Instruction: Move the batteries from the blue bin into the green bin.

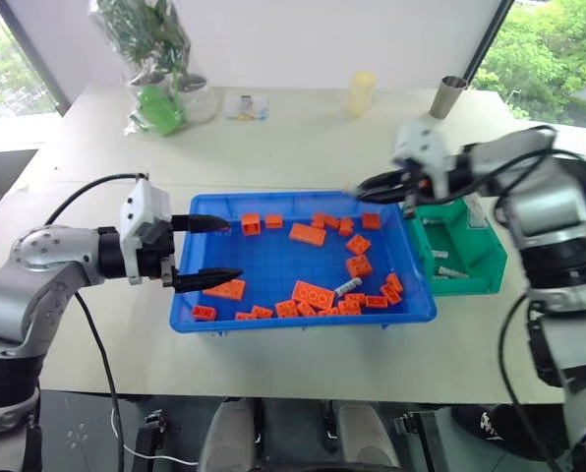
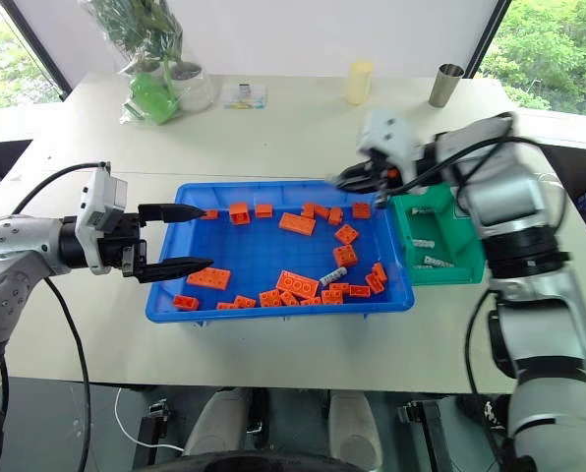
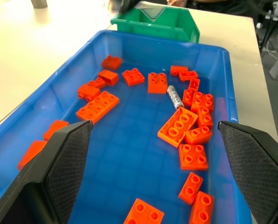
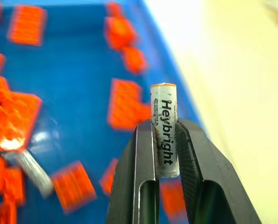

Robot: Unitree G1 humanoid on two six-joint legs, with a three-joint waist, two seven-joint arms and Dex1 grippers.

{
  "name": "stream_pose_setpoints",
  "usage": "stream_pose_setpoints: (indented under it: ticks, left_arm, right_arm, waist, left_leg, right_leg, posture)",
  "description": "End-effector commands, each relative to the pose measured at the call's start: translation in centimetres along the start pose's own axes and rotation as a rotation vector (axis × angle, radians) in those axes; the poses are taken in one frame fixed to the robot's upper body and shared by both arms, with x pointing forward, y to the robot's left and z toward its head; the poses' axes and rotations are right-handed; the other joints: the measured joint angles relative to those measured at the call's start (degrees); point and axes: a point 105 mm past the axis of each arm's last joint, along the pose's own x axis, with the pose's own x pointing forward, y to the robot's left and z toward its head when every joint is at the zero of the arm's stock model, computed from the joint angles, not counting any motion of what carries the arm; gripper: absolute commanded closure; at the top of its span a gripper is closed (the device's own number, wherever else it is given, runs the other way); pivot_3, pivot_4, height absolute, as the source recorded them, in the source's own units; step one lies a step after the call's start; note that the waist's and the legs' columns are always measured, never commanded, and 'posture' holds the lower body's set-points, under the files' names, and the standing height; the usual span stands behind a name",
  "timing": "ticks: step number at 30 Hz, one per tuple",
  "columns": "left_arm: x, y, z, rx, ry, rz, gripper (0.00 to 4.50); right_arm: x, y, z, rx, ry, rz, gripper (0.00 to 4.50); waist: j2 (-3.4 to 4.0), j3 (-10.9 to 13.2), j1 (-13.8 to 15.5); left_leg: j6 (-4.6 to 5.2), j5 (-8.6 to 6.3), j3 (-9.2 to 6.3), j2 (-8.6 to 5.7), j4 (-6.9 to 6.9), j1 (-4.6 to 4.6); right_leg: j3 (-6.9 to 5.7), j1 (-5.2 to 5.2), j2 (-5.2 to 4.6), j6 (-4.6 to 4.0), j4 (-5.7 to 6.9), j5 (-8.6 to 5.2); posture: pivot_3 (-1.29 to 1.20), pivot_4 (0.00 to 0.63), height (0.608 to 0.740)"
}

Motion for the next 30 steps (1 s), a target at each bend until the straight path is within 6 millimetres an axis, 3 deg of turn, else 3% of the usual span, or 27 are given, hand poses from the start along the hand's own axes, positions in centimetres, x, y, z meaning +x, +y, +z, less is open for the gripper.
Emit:
stream_pose_setpoints:
  ticks: [1, 4, 8, 12, 16, 19, 23, 30]
  left_arm:
    - [0.1, -0.1, 0.5, 0.033, -0.014, -0.007, 0.0]
    - [0.2, -0.1, 0.4, 0.031, -0.015, -0.01, 0.0]
    - [0.4, 0.1, 0.4, 0.033, -0.021, -0.013, 0.0]
    - [0.6, 0.2, 0.6, 0.038, -0.025, -0.02, 0.0]
    - [0.6, 0.4, 0.7, 0.043, -0.025, -0.025, 0.0]
    - [0.7, 0.5, 0.8, 0.046, -0.026, -0.027, 0.0]
    - [0.8, 0.5, 1.0, 0.053, -0.027, -0.025, 0.0]
    - [0.2, 0.3, 1.3, 0.059, -0.021, 0.002, 0.0]
  right_arm:
    - [-3.8, -1.0, -2.6, 0.059, 0.063, -0.126, 4.41]
    - [-4.7, -0.3, -4.8, 0.111, 0.115, -0.163, 4.41]
    - [-4.8, -0.4, -6.7, 0.104, 0.17, -0.247, 2.6]
    - [-4.7, -0.4, -4.6, 0.084, 0.098, -0.227, 0.56]
    - [-3.3, 1.9, 0.0, -0.032, -0.026, -0.015, 0.56]
    - [-1.2, 4.5, 1.5, -0.109, -0.042, 0.154, 0.56]
    - [1.7, 7.8, 1.1, -0.249, -0.014, 0.368, 0.56]
    - [5.8, 8.4, -1.1, -0.429, 0.055, 0.498, 0.56]
  waist:
    - [0.0, 0.01, 0.13]
    - [0.0, 0.01, -0.61]
    - [0.02, 0.02, -1.11]
    - [0.03, 0.02, -0.84]
    - [0.04, 0.03, -0.82]
    - [0.0, 0.01, -0.76]
    - [-0.02, 0.0, -0.61]
    - [-0.02, 0.01, -0.6]
  left_leg:
    - [0.0, 0.0, 0.0, 0.0, 0.0, 0.0]
    - [0.0, 0.0, 0.07, -0.01, 0.0, 0.01]
    - [0.0, 0.0, 0.04, 0.03, -0.01, 0.14]
    - [-0.01, 0.01, 0.05, 0.03, 0.01, 0.12]
    - [0.0, 0.01, 0.01, 0.03, 0.0, 0.08]
    - [0.0, 0.01, -0.07, 0.05, -0.01, 0.08]
    - [0.0, 0.01, -0.07, 0.04, 0.01, 0.07]
    - [0.0, 0.01, -0.02, 0.01, 0.06, 0.04]
  right_leg:
    - [0.0, 0.01, 0.0, 0.0, 0.0, 0.0]
    - [0.03, -0.03, 0.0, 0.0, 0.01, 0.0]
    - [0.12, -0.03, 0.09, 0.03, 0.06, 0.01]
    - [0.13, -0.05, 0.1, 0.03, 0.07, 0.01]
    - [0.14, -0.07, 0.09, 0.05, 0.04, 0.02]
    - [0.11, -0.06, 0.13, 0.07, 0.05, 0.03]
    - [0.1, -0.03, 0.09, 0.03, 0.04, 0.0]
    - [0.1, -0.04, 0.09, 0.06, 0.05, 0.02]
  posture:
    - [0.0, 0.15, 0.736]
    - [0.0, 0.15, 0.736]
    - [0.0, 0.15, 0.736]
    - [0.0, 0.15, 0.736]
    - [0.0, 0.15, 0.736]
    - [0.0, 0.15, 0.736]
    - [0.0, 0.15, 0.736]
    - [0.0, 0.15, 0.736]
